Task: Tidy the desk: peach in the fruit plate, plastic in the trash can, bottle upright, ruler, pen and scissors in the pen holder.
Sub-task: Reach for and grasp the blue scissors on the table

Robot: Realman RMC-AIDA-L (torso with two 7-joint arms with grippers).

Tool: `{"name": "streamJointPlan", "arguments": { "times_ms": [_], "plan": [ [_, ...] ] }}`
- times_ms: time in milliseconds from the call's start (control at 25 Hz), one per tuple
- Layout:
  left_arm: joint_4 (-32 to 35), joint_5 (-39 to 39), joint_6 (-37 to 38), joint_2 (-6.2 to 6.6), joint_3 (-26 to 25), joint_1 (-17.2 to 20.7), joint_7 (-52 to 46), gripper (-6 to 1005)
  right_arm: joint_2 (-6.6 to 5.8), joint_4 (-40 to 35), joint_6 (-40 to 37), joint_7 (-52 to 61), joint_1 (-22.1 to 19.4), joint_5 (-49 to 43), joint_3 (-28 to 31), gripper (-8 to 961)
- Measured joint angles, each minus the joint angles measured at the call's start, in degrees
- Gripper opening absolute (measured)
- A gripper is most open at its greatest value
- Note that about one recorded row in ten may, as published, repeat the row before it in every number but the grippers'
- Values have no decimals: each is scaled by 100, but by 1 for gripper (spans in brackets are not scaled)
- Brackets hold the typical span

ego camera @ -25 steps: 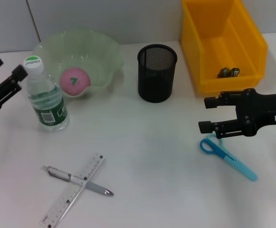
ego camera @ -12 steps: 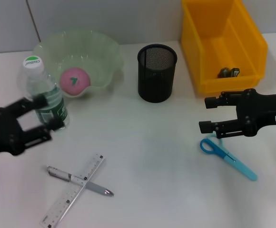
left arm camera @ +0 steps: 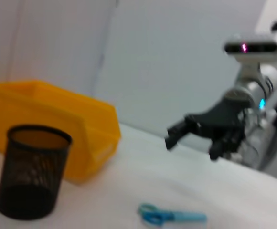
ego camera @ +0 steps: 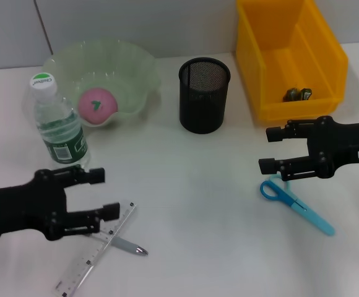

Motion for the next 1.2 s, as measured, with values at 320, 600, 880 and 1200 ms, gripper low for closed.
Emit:
{"name": "streamJointPlan", "arguments": {
  "times_ms": [320, 600, 880, 1200],
  "plan": [
    [71, 311, -123, -54, 318, -184, 293, 802, -23, -41, -11, 68, -3, -58, 2, 798],
    [67, 287, -665, -76, 901, -175, 556, 802, -77, -60, -51, 174, -7, -74, 0, 798],
    [14, 234, -732, -83, 934, -191, 695, 802, -122, -80, -64, 285, 29, -144, -8, 798],
    [8, 120, -741, -71, 920, -194, 713, 802, -142, -710, -337, 1214, 182, -348, -169, 797]
  ]
}}
